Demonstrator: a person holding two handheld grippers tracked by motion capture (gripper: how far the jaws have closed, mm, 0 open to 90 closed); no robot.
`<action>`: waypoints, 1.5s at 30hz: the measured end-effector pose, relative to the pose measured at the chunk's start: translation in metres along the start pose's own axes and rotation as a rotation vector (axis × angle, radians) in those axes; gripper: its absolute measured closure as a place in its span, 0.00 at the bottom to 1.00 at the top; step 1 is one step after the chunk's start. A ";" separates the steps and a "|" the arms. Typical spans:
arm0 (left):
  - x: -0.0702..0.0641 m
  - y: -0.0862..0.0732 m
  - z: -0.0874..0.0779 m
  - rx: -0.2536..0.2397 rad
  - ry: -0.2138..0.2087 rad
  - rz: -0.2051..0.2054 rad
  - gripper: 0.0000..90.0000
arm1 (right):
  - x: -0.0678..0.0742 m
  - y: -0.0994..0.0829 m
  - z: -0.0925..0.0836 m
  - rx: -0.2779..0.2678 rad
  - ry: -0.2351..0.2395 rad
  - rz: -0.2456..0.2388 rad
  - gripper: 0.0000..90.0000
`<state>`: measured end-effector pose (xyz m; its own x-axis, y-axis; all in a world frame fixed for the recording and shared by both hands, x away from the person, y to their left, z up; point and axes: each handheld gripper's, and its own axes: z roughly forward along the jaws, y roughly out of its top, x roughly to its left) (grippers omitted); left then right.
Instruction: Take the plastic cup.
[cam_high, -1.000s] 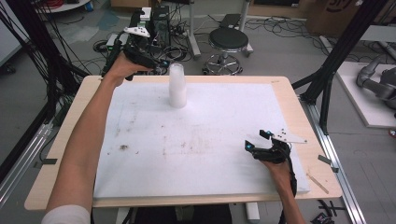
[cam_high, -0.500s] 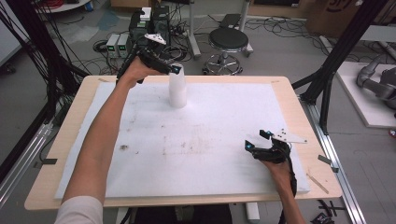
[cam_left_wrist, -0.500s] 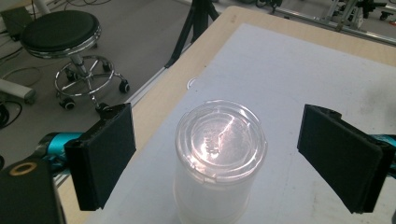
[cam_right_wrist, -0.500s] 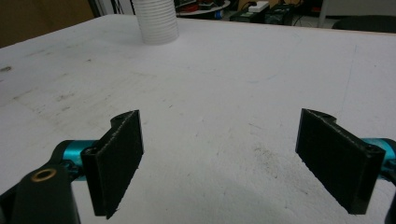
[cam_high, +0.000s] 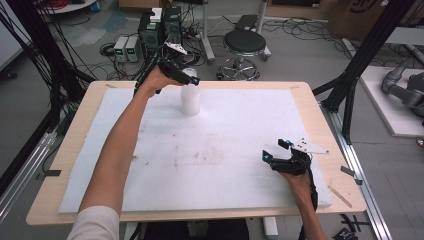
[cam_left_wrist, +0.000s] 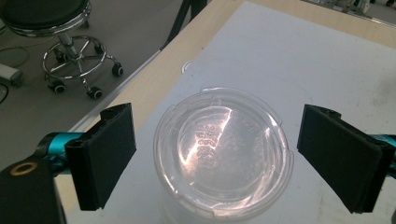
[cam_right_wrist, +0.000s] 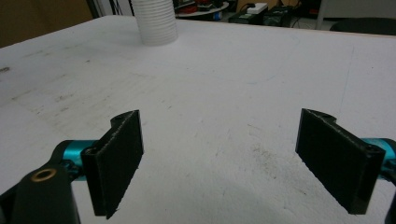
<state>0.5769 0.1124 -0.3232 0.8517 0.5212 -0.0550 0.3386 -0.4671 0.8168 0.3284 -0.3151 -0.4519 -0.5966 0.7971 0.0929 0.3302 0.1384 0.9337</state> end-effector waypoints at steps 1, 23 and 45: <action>0.000 -0.001 0.003 0.015 0.005 0.000 0.13 | -0.001 0.000 0.000 0.000 0.001 -0.004 0.16; -0.001 -0.007 0.013 0.080 0.003 -0.016 0.30 | 0.000 0.000 0.000 -0.004 -0.002 -0.005 0.16; -0.003 -0.005 0.007 0.098 0.029 0.002 0.39 | 0.000 0.000 0.000 -0.003 -0.005 -0.004 0.16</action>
<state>0.5759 0.1079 -0.3309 0.8411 0.5397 -0.0357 0.3754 -0.5351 0.7568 0.3284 -0.3157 -0.4519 -0.5945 0.7994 0.0874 0.3255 0.1399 0.9351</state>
